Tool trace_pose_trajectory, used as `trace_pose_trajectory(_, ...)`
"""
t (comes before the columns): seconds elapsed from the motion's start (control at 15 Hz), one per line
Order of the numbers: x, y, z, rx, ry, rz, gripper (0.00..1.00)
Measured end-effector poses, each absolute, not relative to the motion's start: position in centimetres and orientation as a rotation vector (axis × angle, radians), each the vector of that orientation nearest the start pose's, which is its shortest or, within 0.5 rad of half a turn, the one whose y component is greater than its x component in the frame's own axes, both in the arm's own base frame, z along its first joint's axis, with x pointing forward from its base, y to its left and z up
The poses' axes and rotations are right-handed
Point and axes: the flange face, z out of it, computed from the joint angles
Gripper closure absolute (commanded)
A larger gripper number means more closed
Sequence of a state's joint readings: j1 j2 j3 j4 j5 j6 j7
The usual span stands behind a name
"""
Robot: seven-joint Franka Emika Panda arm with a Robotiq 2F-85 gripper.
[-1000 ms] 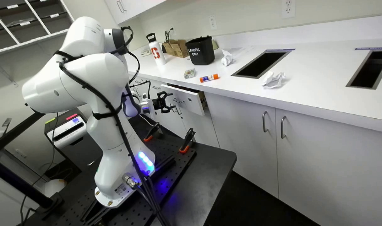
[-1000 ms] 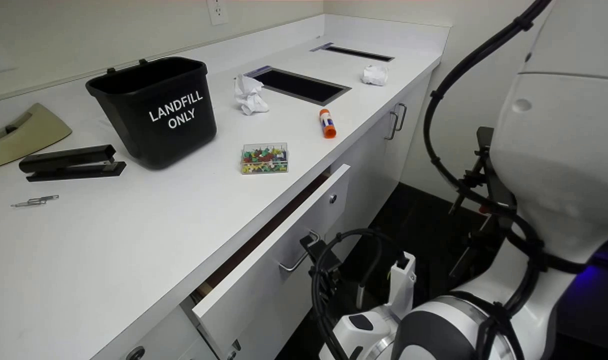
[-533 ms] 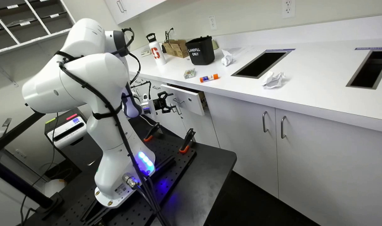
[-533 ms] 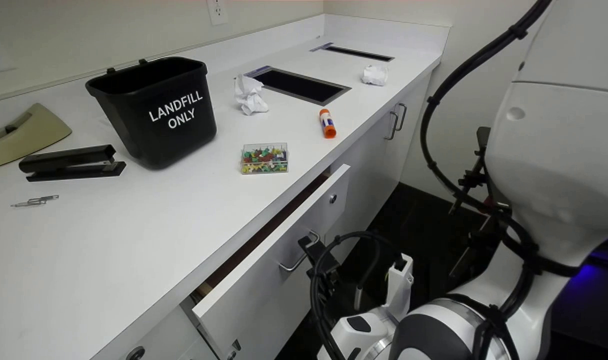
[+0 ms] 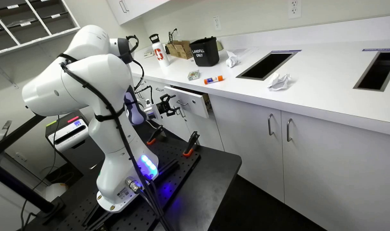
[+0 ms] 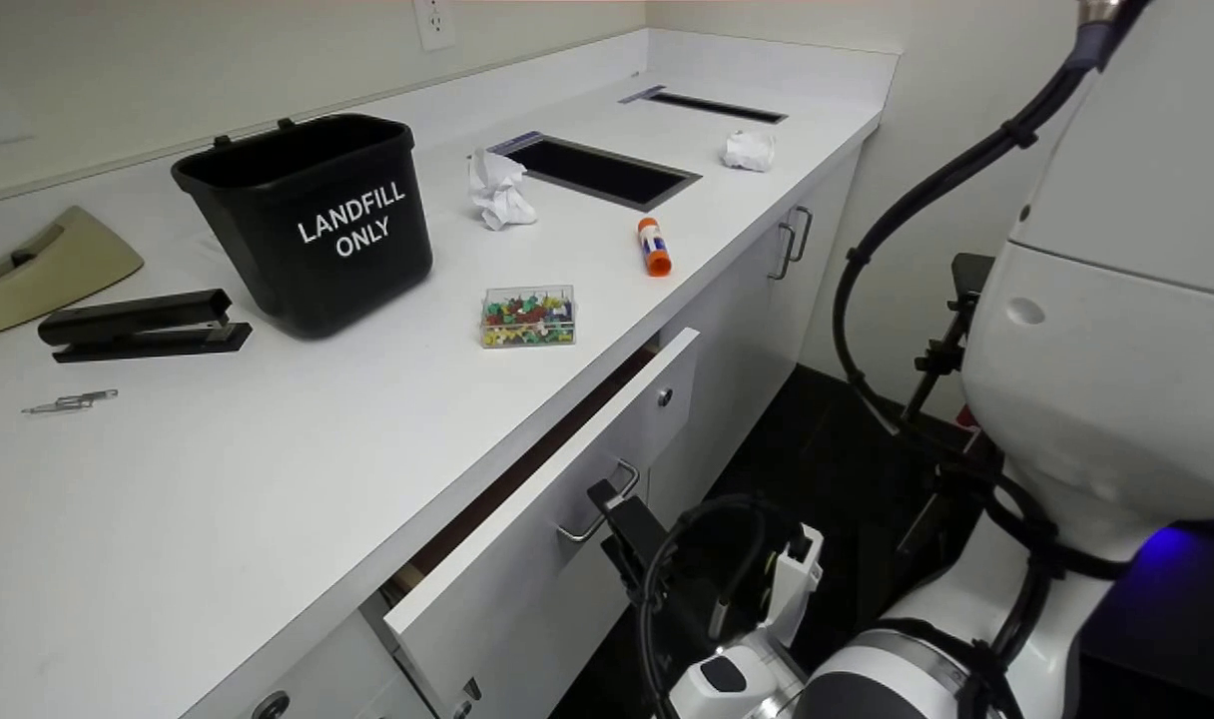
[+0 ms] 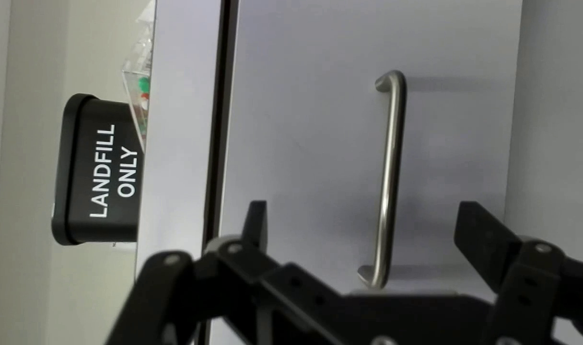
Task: Open the first drawer from the right
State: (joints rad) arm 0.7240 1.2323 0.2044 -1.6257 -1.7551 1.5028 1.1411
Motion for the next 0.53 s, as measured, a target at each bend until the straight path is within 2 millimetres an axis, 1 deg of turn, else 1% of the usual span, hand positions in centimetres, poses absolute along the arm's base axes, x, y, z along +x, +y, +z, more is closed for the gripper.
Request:
trace_pose_trajectory(0.4, 42.4, 36.9, -8.1, 1.423, 0.820, 0.644, 0.00)
trace_pose_trajectory(0.47, 42.6, 36.9, -8.2, 1.420, 0.816, 0.648, 0.25)
trace_pose_trajectory(0.53, 42.7, 36.9, -8.3, 1.417, 0.815, 0.653, 0.26)
